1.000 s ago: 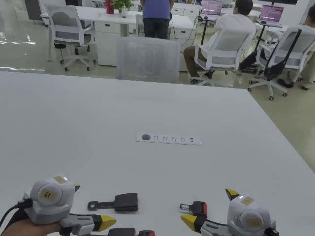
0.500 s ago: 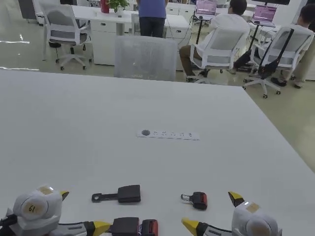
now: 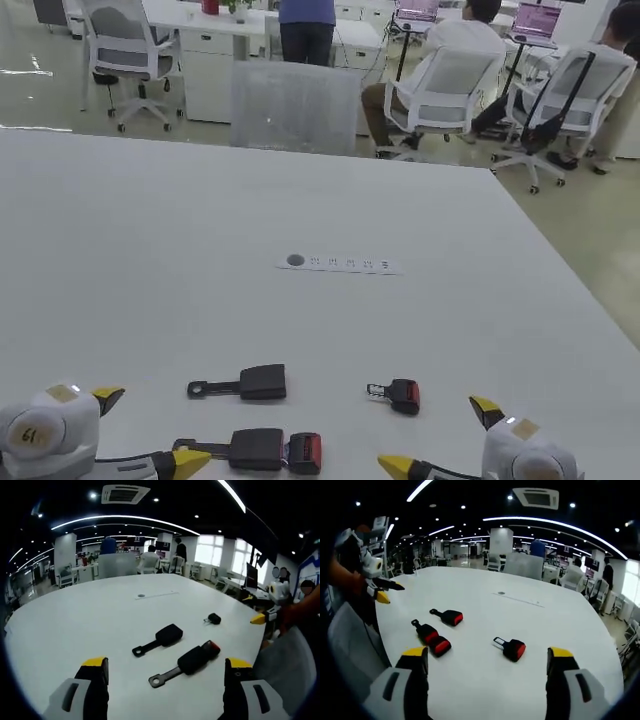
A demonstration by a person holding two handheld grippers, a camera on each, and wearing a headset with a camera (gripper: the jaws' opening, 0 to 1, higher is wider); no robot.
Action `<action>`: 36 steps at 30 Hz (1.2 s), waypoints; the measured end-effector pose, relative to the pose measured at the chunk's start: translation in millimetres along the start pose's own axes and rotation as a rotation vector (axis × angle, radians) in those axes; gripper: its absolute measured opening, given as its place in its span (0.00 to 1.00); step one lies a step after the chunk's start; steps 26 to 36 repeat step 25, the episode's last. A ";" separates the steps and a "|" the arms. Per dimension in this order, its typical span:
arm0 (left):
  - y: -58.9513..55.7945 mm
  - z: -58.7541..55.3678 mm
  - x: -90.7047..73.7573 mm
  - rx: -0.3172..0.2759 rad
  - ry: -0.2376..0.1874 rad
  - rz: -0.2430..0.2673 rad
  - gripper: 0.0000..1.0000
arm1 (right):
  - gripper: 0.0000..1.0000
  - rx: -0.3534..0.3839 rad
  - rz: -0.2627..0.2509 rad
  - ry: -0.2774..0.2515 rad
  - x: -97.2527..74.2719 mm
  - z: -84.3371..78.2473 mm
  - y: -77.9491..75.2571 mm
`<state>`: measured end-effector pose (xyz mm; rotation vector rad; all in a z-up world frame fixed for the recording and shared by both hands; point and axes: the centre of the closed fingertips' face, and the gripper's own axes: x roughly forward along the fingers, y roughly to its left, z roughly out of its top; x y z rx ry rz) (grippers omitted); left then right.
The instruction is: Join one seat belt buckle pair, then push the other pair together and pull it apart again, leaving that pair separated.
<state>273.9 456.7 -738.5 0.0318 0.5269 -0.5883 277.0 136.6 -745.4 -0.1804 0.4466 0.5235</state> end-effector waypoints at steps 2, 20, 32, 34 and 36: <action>1.7 -2.6 -0.9 -0.004 0.002 0.010 0.99 | 1.00 -0.001 -0.002 0.008 -0.4 -1.9 -0.3; 0.8 -4.4 -7.8 -0.011 -0.011 0.031 1.00 | 1.00 0.014 0.011 0.024 -3.2 -10.7 9.9; -3.7 -4.3 -10.6 -0.001 -0.016 0.023 1.00 | 1.00 0.008 0.010 0.022 -3.4 -9.6 10.6; -3.7 -4.3 -10.6 -0.001 -0.016 0.023 1.00 | 1.00 0.008 0.010 0.022 -3.4 -9.6 10.6; -3.7 -4.3 -10.6 -0.001 -0.016 0.023 1.00 | 1.00 0.008 0.010 0.022 -3.4 -9.6 10.6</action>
